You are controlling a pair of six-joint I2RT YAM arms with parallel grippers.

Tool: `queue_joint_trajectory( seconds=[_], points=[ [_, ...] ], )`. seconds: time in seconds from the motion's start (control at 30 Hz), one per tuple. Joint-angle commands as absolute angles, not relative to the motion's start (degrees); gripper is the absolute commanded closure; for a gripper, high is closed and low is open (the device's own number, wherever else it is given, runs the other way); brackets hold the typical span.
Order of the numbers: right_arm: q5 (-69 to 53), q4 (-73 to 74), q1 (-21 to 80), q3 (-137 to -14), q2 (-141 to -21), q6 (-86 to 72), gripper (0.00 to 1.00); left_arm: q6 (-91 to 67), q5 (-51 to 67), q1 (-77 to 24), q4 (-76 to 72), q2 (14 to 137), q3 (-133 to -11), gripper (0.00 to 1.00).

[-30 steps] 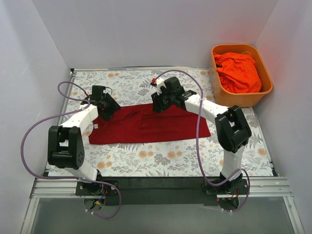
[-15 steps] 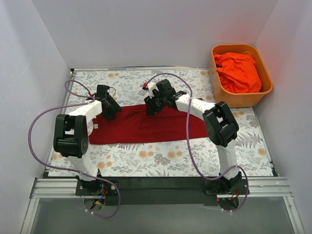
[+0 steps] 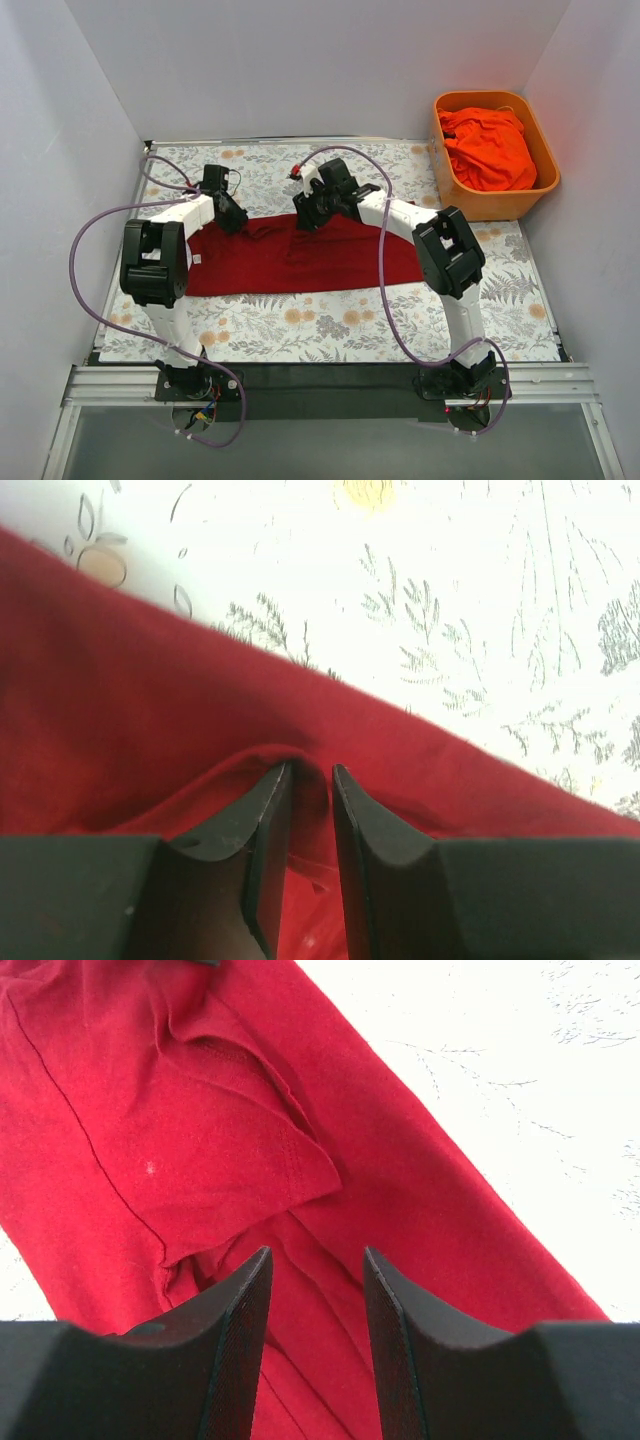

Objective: Fold and stack the t-shirts
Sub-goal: Fold the tshirt

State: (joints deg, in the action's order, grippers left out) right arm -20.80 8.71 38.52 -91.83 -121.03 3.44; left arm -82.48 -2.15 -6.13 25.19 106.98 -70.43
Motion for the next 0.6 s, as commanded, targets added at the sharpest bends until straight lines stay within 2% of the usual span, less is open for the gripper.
queue_joint_trajectory(
  seconds=[0.0, 0.43, 0.57],
  points=[
    [-22.5, 6.5, 38.6, -94.4, -122.1, 4.3, 0.59, -83.4, -3.9, -6.2, 25.2, 107.9, -73.4, 0.77],
    [-24.9, 5.7, 38.7, -98.8, -126.9, 2.0, 0.59, -88.6, -7.6, -2.6, 25.1, 105.0, -70.1, 0.75],
    [-25.3, 5.2, 38.7, -98.9, -127.9, 0.9, 0.59, -88.3, -6.3, -1.2, 24.6, 105.1, -69.5, 0.67]
  ],
)
